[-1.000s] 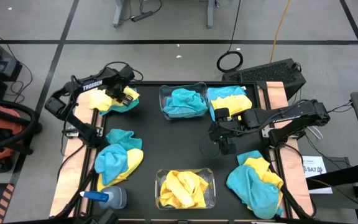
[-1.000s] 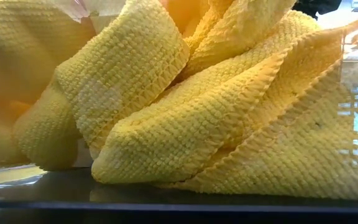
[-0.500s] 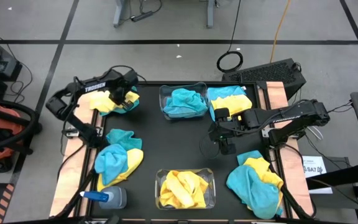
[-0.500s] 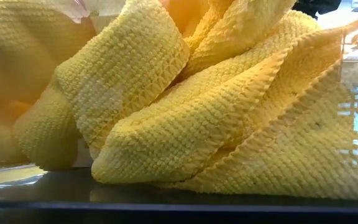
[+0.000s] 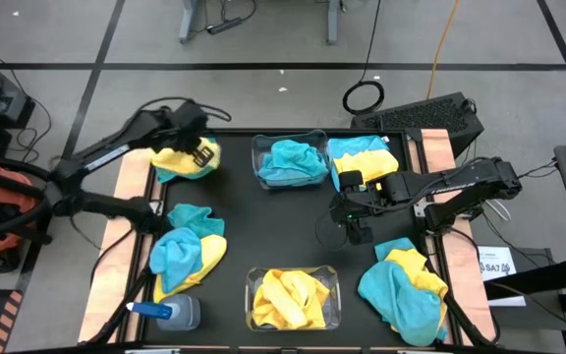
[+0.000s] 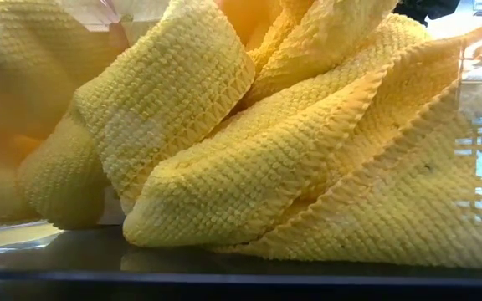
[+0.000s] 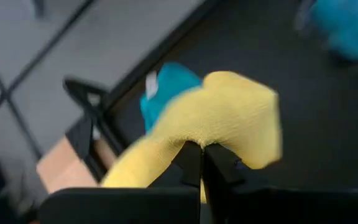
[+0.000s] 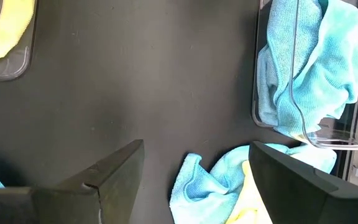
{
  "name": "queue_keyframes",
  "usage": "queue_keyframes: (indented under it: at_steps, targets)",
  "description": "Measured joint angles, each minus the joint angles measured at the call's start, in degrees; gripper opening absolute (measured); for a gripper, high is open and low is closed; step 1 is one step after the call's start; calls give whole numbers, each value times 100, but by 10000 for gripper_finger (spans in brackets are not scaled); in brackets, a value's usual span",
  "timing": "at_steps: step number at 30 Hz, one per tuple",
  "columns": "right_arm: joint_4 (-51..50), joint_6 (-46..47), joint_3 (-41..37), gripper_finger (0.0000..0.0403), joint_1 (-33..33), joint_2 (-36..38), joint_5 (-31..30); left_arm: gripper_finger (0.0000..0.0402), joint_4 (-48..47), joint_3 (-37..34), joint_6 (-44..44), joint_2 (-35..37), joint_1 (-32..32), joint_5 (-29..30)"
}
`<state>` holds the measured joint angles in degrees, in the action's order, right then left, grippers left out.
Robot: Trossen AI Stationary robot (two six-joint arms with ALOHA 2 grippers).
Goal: Sort microfiber towel by color & place in baskets
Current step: Put the yellow microfiber towel into the bottom transparent bin
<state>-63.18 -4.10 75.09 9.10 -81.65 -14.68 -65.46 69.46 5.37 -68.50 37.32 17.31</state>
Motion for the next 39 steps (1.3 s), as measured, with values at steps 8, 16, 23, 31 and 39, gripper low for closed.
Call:
queue_keyframes:
  at_steps: [8,16,23,31,39]
  targets:
    - [91,-25,0,281,0,0,0,1,384,854,162,999,-1300,-65]
    - [211,-63,2,281,0,0,-1,1,2031,993,-241,1474,-2740,-744]
    - [217,-36,2,281,0,0,-1,1,3051,993,-601,1096,-3728,-1332]
    - [210,-2,2,281,0,0,-2,1,3937,993,-1031,229,-4790,-1751]
    - [153,-4,2,281,0,0,-26,1,4833,991,-1479,-595,-5706,-1777]
